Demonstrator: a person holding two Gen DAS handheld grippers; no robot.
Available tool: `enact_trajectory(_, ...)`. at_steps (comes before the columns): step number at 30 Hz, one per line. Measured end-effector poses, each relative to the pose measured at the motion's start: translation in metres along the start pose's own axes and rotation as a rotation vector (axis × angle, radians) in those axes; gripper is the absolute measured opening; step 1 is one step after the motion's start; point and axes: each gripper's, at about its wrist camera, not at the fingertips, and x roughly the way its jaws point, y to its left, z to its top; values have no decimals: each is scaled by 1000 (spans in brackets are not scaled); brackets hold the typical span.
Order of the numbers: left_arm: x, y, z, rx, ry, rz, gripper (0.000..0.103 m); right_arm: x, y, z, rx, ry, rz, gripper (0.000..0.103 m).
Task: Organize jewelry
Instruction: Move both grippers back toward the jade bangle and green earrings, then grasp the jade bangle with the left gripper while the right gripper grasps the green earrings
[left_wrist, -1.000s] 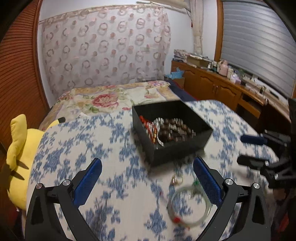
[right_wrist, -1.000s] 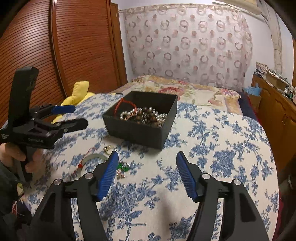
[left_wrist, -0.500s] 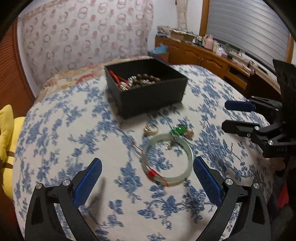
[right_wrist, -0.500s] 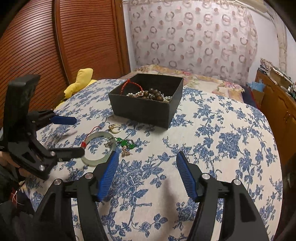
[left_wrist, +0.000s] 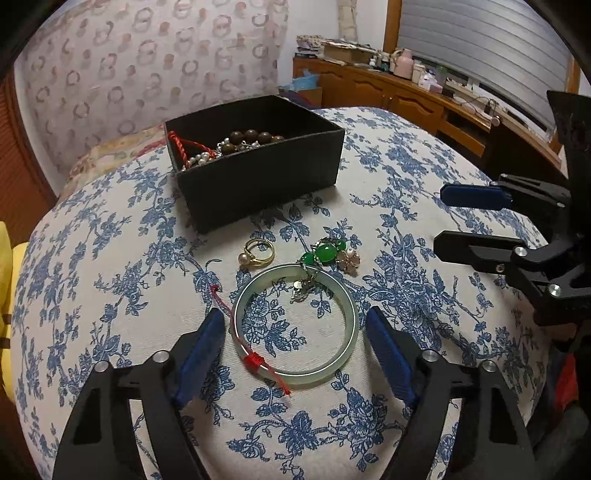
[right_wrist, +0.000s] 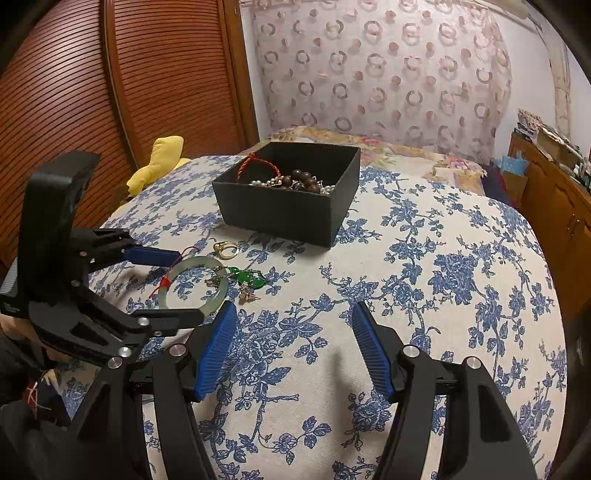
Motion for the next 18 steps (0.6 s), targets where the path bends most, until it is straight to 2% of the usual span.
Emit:
enact_trajectory(3, 0, -3, -2, 20, -8, 17, 69, 1, 1, 1, -3, 1, 1, 67)
enact_trajectory(9, -11, -6, -13, 49, -26, 30, 69, 6, 4, 0, -10, 13, 5, 67)
enact_trajectory(18, -48, 9, -14, -3, -104, 32, 69, 12, 14, 0, -29, 25, 20, 67)
